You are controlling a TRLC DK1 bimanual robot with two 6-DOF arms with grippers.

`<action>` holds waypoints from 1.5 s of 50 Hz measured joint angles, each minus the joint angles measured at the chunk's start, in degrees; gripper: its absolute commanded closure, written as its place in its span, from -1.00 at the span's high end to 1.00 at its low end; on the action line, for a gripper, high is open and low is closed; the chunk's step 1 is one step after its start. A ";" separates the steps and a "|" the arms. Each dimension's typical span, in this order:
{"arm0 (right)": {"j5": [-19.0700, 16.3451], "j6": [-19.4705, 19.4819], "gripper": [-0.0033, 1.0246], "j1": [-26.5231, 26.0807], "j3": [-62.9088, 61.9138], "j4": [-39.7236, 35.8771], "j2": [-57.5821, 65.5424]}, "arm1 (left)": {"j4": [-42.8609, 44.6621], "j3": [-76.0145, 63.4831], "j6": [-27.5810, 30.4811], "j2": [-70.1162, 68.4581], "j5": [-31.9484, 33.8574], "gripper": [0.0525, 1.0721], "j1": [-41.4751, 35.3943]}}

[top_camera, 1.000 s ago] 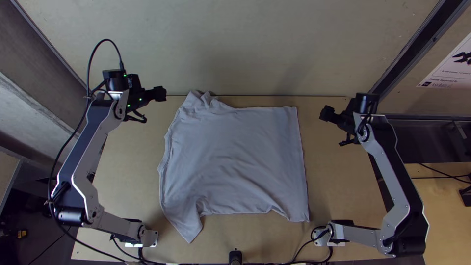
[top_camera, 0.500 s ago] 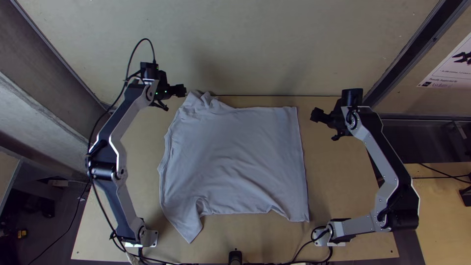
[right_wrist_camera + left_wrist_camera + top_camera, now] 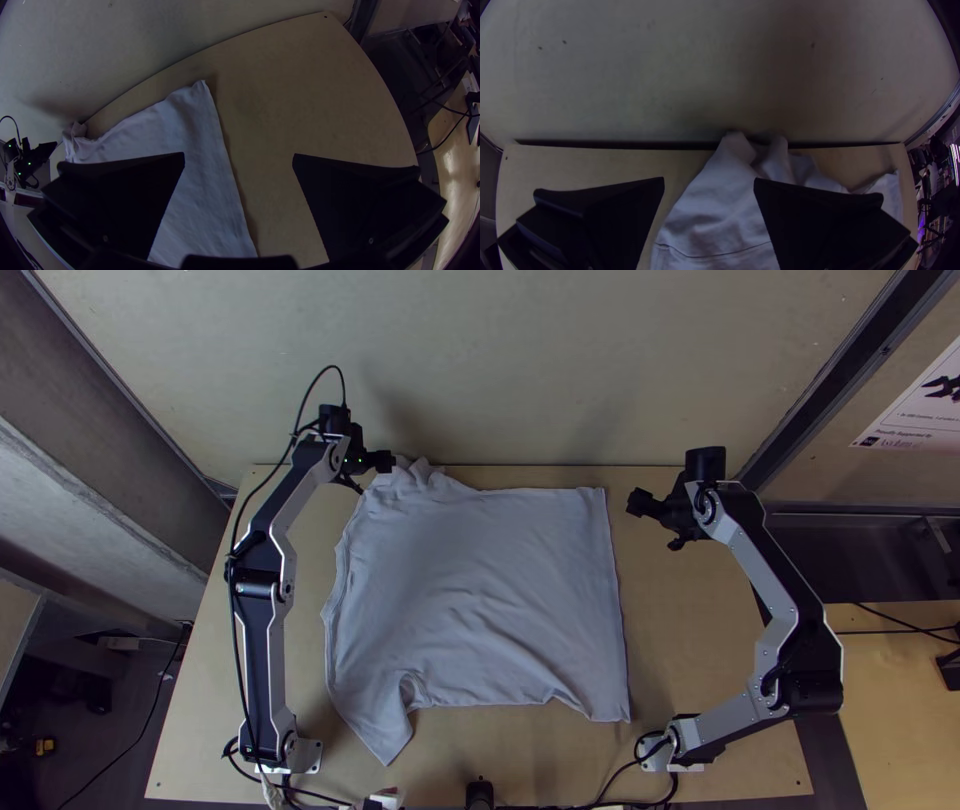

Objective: Fold the t-shirt

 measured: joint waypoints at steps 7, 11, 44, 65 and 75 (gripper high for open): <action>0.00 0.00 0.93 0.02 0.00 0.07 0.68 | 1.55 0.57 0.13 2.38 -0.02 0.70 -0.39; 0.00 0.00 0.93 0.13 0.00 0.11 1.01 | 2.25 0.76 0.15 3.63 -0.24 0.70 -0.52; 0.00 2.38 0.92 2.27 10.29 0.72 10.16 | 4.48 2.78 2.71 8.07 -0.39 -0.95 -0.50; 0.00 2.54 0.92 3.76 17.77 0.44 18.21 | 6.21 2.78 3.54 6.58 -0.37 0.87 0.07; 0.00 2.54 0.92 4.20 18.43 0.44 19.04 | 8.52 3.13 4.46 6.05 -0.35 0.87 0.13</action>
